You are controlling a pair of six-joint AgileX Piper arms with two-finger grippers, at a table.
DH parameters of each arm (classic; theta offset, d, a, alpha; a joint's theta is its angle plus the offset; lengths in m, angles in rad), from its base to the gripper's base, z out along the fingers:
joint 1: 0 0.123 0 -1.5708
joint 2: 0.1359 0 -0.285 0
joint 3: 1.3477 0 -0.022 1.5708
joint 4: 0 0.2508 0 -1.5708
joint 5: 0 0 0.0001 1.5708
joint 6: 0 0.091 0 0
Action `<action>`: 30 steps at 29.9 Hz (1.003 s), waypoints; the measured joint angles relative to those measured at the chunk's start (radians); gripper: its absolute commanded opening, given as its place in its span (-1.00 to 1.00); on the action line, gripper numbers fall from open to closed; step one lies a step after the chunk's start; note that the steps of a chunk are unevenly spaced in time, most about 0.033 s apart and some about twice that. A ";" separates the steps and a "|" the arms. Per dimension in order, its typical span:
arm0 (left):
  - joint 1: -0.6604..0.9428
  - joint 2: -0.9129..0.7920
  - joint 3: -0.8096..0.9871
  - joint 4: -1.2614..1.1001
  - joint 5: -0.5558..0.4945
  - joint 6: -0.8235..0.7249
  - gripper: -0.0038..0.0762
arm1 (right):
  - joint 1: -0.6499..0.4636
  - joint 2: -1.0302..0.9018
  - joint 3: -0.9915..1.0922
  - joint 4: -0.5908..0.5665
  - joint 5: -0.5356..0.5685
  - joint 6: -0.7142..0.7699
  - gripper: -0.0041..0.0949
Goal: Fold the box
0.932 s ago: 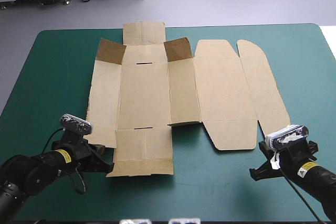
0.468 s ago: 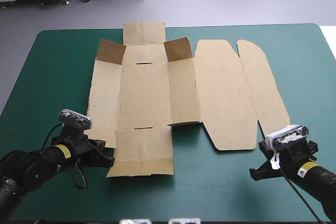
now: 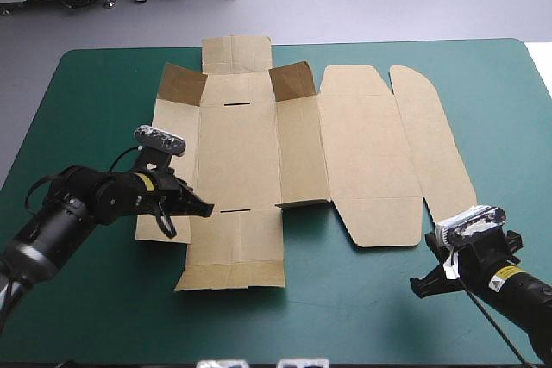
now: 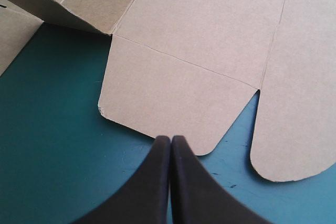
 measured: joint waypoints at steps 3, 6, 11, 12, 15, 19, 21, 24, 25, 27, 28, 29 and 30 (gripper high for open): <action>0.006 0.059 -0.052 -0.007 -0.004 0.004 -0.92 | 0.000 0.000 0.000 0.000 0.000 -0.001 -0.95; 0.041 0.087 -0.073 -0.043 -0.015 0.033 -0.91 | 0.000 0.000 0.000 0.000 0.000 -0.001 -0.95; 0.186 0.094 -0.079 -0.165 0.004 0.172 -0.87 | 0.000 0.000 0.000 0.000 0.000 -0.001 -0.95; 0.221 0.095 -0.079 -0.196 0.021 0.203 -0.87 | 0.000 0.000 0.000 0.000 0.000 -0.001 -0.95; 0.359 0.095 -0.079 -0.272 0.086 0.301 -0.87 | 0.000 0.000 0.000 0.000 0.000 -0.001 -0.95; 0.523 0.095 -0.079 -0.324 0.136 0.376 -0.87 | 0.000 0.000 0.000 0.000 0.000 -0.001 -0.95; 0.600 0.095 -0.079 -0.347 0.145 0.402 -0.87 | 0.000 0.000 0.000 0.000 0.000 -0.001 -0.95; 0.693 0.095 -0.080 -0.381 0.152 0.450 -0.87 | 0.000 0.000 0.000 0.000 0.000 -0.001 -0.95; 0.717 0.095 -0.080 -0.391 0.154 0.464 -0.87 | 0.000 0.000 0.000 0.000 0.000 -0.001 -0.95; 0.773 0.095 -0.080 -0.409 0.158 0.495 -0.87 | 0.000 0.000 0.000 0.000 0.000 -0.001 -0.95; 0.800 0.095 -0.080 -0.416 0.162 0.507 -0.87 | 0.000 0.000 0.000 0.000 0.000 -0.001 -0.95; 0.826 0.095 -0.080 -0.425 0.171 0.525 -0.87 | 0.000 0.000 0.000 0.000 0.000 -0.001 -0.95; 0.850 0.095 -0.080 -0.432 0.177 0.532 -0.87 | 0.000 0.000 0.000 0.000 0.000 -0.001 -0.96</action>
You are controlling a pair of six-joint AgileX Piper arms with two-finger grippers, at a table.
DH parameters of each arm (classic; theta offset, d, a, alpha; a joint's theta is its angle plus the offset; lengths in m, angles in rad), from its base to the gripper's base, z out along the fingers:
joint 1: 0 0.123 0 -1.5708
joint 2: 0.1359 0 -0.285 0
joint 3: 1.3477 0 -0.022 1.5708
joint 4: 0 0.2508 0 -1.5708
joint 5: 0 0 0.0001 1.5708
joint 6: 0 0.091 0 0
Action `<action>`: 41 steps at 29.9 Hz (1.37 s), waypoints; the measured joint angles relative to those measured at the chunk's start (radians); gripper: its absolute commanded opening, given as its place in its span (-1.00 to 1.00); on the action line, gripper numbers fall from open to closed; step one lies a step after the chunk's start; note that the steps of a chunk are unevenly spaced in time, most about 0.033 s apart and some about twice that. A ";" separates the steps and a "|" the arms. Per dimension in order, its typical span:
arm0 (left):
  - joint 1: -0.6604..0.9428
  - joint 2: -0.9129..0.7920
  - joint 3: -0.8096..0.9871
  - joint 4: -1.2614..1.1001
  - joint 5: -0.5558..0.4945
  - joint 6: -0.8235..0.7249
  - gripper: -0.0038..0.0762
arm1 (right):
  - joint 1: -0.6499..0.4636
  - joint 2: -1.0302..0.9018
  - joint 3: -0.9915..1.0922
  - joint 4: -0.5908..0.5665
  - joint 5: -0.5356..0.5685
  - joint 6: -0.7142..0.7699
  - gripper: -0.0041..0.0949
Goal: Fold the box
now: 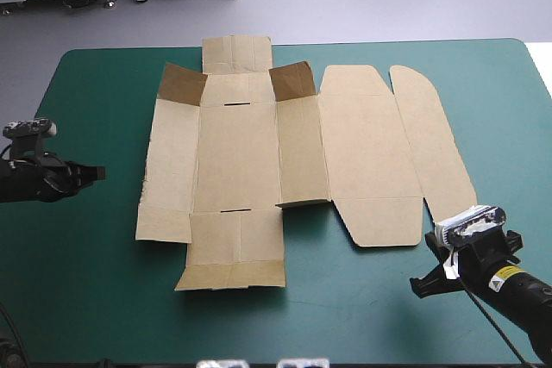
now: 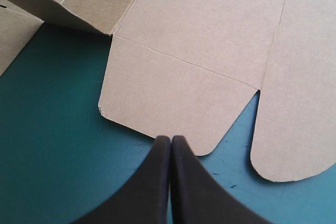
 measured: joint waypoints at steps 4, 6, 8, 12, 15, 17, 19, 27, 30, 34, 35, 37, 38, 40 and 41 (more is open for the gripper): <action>0.055 0.010 0.000 -0.051 0.007 0.034 -0.87 | 0.000 0.000 0.000 0.000 -0.001 0.000 -0.95; 0.063 0.028 -0.001 -0.098 -0.005 0.056 -0.85 | 0.000 0.000 0.000 0.001 -0.001 0.000 -0.95; 0.067 0.055 -0.001 -0.140 -0.018 0.064 -0.76 | 0.000 0.000 0.000 0.001 -0.001 0.000 -0.95; 0.069 0.152 -0.002 -0.201 0.005 0.083 -0.43 | 0.000 0.000 0.000 0.002 -0.001 0.000 -0.95; 0.069 0.238 -0.002 -0.229 0.058 0.112 -0.10 | 0.000 0.000 0.000 0.003 0.000 0.000 -0.95; 0.069 0.298 -0.002 -0.251 0.094 0.134 0.15 | 0.000 0.000 0.000 0.003 0.000 0.000 -0.95; 0.069 0.347 -0.002 -0.281 0.115 0.153 0.36 | 0.000 0.000 0.000 0.003 0.000 0.000 -0.95; 0.069 0.463 -0.006 -0.452 0.168 0.266 0.49 | 0.000 0.000 0.000 0.003 0.000 0.000 -0.95; 0.069 0.479 -0.007 -0.457 0.171 0.292 0.49 | 0.000 0.000 0.000 0.003 0.000 0.000 -0.95; 0.062 0.486 -0.007 -0.450 0.171 0.307 0.49 | 0.000 0.000 0.000 0.004 0.000 0.000 -0.95; 0.057 0.486 -0.008 -0.450 0.171 0.308 0.49 | 0.000 0.000 0.000 0.004 0.000 0.000 -0.95; 0.044 0.488 -0.008 -0.450 0.171 0.309 0.49 | 0.000 0.000 0.000 0.005 0.000 0.000 -0.95; 0.036 0.489 -0.008 -0.448 0.171 0.309 0.49 | 0.000 0.000 0.000 0.007 0.000 0.000 -0.95; 0.017 0.493 -0.008 -0.445 0.172 0.309 0.49 | 0.000 0.000 0.000 0.009 0.000 0.000 -0.95; 0.006 0.497 -0.008 -0.444 0.172 0.309 0.49 | 0.000 0.000 0.000 0.010 0.000 0.000 -0.95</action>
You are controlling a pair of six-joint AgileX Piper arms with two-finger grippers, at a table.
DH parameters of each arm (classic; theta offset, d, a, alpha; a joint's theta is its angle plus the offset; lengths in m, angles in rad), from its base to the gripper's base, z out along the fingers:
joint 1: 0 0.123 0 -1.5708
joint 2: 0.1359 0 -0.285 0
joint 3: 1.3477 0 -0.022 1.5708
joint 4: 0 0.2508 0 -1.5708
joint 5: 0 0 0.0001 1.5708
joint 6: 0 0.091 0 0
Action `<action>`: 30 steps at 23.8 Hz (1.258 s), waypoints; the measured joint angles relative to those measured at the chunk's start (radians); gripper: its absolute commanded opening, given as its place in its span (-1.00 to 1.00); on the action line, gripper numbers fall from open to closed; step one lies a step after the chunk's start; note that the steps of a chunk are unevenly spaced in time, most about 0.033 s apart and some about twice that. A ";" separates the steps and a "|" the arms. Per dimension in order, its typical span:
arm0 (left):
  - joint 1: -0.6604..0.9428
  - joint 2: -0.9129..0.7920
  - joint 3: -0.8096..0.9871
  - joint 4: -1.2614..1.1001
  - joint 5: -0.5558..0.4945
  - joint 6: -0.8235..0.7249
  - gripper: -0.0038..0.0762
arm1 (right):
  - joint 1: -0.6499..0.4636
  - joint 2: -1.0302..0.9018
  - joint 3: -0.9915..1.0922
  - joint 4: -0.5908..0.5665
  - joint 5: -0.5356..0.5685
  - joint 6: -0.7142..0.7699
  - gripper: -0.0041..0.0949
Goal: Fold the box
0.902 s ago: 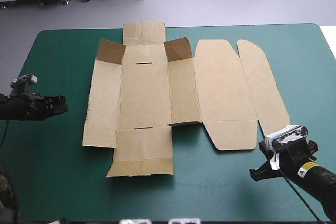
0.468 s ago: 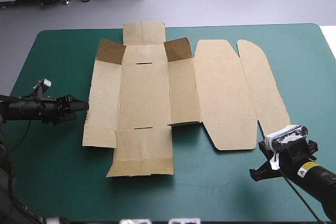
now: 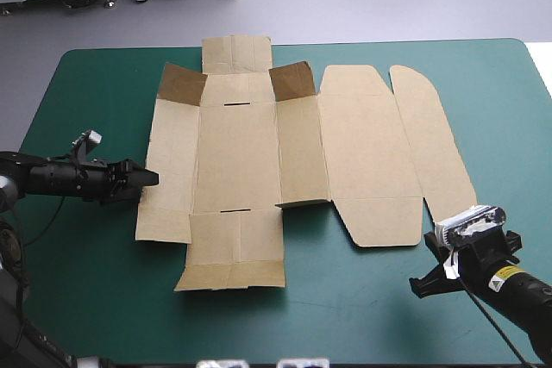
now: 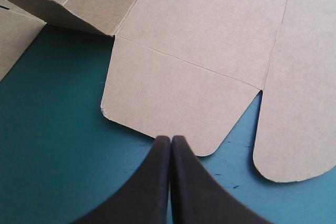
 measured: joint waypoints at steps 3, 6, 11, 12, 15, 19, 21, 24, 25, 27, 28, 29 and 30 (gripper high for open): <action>-0.026 0.009 0.000 0.001 -0.001 0.000 0.49 | 0.000 0.000 0.000 0.001 0.000 0.000 -0.95; -0.059 0.023 0.000 0.002 -0.001 0.000 0.49 | 0.000 0.000 0.000 0.001 0.000 0.000 -0.95; -0.107 0.057 -0.008 -0.024 0.008 0.000 0.48 | 0.000 0.000 0.000 0.001 0.000 0.000 -0.95; -0.112 0.067 -0.012 -0.034 0.011 0.000 0.44 | 0.000 0.000 0.000 0.001 0.000 0.000 -0.95; -0.127 0.090 -0.017 -0.059 0.011 -0.015 -0.06 | 0.000 0.000 0.000 0.002 0.000 0.000 -0.95; -0.131 0.115 -0.018 -0.069 -0.039 -0.051 -0.91 | 0.000 0.000 0.000 0.006 0.000 0.000 -0.95; -0.135 0.115 -0.018 -0.069 -0.044 -0.044 -0.92 | 0.000 0.000 0.000 0.010 0.000 0.000 -0.95; -0.137 0.117 -0.018 -0.083 -0.036 -0.010 -0.93 | 0.000 0.000 0.000 0.016 0.000 0.000 -0.95; -0.138 0.120 -0.018 -0.092 -0.031 0.008 -0.93 | 0.000 0.000 0.000 0.017 0.000 0.000 -0.95; -0.138 0.121 -0.017 -0.109 -0.027 0.045 -0.93 | 0.000 0.000 0.000 0.018 0.000 0.000 -0.95; -0.138 0.123 -0.017 -0.117 -0.027 0.056 -0.93 | 0.000 0.000 0.000 0.018 0.000 0.000 -0.95; -0.138 0.124 -0.016 -0.124 -0.027 0.062 -0.93 | 0.000 0.000 0.000 0.018 0.000 0.000 -0.95; -0.139 0.124 -0.016 -0.129 -0.027 0.067 -0.93 | 0.000 0.000 0.000 0.018 0.000 0.000 -0.95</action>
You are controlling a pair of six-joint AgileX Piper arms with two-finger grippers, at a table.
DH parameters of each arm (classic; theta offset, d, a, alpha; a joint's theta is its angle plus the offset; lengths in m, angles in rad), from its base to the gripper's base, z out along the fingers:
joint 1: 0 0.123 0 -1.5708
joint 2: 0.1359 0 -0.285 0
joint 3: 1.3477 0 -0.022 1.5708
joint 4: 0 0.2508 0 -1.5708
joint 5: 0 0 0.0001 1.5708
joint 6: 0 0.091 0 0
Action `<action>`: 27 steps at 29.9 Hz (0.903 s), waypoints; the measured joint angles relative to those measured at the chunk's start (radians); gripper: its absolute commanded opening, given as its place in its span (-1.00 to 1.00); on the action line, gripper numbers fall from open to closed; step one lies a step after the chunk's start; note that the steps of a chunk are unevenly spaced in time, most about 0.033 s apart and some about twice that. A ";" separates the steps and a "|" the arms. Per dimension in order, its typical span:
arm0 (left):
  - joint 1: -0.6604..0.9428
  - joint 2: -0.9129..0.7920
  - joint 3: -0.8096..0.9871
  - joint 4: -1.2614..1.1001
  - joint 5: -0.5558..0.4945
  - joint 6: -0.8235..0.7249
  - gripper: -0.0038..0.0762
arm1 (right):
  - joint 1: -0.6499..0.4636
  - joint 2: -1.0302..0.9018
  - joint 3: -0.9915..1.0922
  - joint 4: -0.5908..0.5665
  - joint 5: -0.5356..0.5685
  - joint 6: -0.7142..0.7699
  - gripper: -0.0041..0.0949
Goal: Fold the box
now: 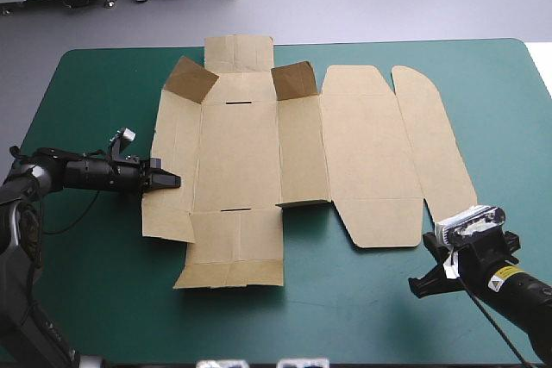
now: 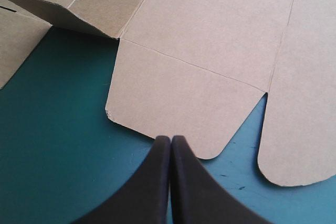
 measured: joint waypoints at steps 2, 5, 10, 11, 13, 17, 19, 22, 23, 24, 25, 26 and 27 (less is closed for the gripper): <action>-0.001 0.000 0.000 -0.003 0.000 0.005 -0.93 | 0.000 0.000 0.000 0.000 0.000 0.000 -0.95; -0.004 0.001 0.000 -0.005 0.008 0.024 -0.93 | 0.000 0.000 0.000 0.002 0.000 0.000 -0.95; -0.029 -0.004 -0.005 -0.009 0.015 0.052 -0.93 | 0.000 0.000 0.000 0.002 0.000 0.000 -0.95; -0.036 -0.011 -0.011 0.002 0.012 0.053 -0.93 | 0.000 0.000 0.000 0.002 0.000 0.000 -0.95; -0.061 -0.031 -0.037 0.044 0.008 0.052 -0.93 | 0.000 0.000 0.000 0.002 0.000 0.000 -0.95; -0.125 -0.089 -0.120 0.132 0.001 0.032 -0.93 | 0.000 0.000 0.000 0.002 0.000 0.000 -0.95; -0.169 -0.125 -0.180 0.195 -0.007 -0.002 -0.93 | 0.000 0.000 0.000 0.002 0.000 0.000 -0.95; -0.234 -0.162 -0.276 0.305 -0.010 -0.048 -0.92 | 0.000 0.000 0.000 0.002 0.000 0.001 -0.95; -0.259 -0.170 -0.314 0.345 -0.008 -0.070 -0.92 | 0.000 0.000 0.000 0.002 0.000 0.002 -0.95; -0.283 -0.175 -0.352 0.383 -0.002 -0.092 -0.92 | 0.000 0.000 0.000 0.003 0.000 0.002 -0.95; -0.306 -0.176 -0.390 0.418 0.007 -0.115 -0.93 | 0.000 0.000 0.000 0.003 0.000 0.003 -0.95; -0.329 -0.176 -0.420 0.447 0.013 -0.131 -0.93 | 0.000 0.000 0.000 0.003 0.001 0.003 -0.95; -0.352 -0.176 -0.455 0.483 0.019 -0.149 -0.93 | 0.000 0.000 0.000 0.004 0.001 0.003 -0.95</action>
